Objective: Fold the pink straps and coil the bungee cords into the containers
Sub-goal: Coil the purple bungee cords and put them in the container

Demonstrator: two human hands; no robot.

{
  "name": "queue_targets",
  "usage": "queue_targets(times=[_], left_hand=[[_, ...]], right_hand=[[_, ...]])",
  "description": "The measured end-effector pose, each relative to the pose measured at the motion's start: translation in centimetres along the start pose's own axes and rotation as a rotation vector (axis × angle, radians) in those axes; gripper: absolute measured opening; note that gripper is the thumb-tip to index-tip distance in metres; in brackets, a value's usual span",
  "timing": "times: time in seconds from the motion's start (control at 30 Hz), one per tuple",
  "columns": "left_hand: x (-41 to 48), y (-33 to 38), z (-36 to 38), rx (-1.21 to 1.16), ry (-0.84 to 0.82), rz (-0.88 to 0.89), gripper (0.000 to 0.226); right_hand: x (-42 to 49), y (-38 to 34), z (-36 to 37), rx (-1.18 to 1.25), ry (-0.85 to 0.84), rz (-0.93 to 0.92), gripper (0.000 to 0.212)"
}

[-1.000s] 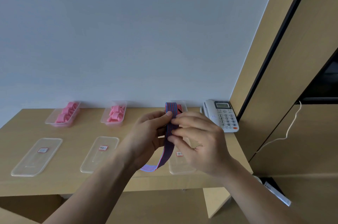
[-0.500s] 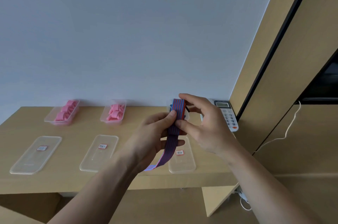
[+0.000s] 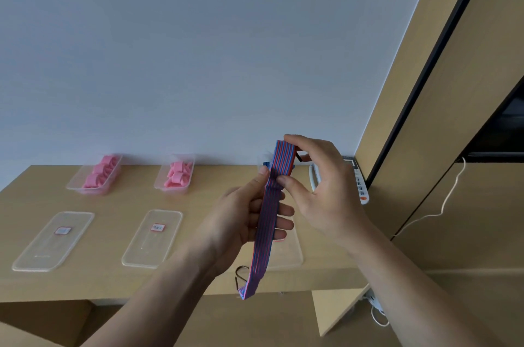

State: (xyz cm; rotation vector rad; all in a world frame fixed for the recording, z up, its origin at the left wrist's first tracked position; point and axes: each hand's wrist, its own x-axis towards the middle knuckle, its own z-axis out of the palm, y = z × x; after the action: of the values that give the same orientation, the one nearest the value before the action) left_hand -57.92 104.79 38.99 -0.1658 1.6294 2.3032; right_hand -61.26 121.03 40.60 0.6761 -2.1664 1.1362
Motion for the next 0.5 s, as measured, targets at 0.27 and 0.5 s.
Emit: queue_targets(times=[0.27, 0.5], left_hand=[[0.2, 0.9, 0.4, 0.013, 0.025, 0.019, 0.05], [0.2, 1.0, 0.3, -0.03, 0.024, 0.025, 0.046]], right_hand=[[-0.5, 0.4, 0.6, 0.012, 0.109, -0.167, 0.046], [-1.2, 0.5, 0.8, 0.083, 0.105, -0.247, 0.026]])
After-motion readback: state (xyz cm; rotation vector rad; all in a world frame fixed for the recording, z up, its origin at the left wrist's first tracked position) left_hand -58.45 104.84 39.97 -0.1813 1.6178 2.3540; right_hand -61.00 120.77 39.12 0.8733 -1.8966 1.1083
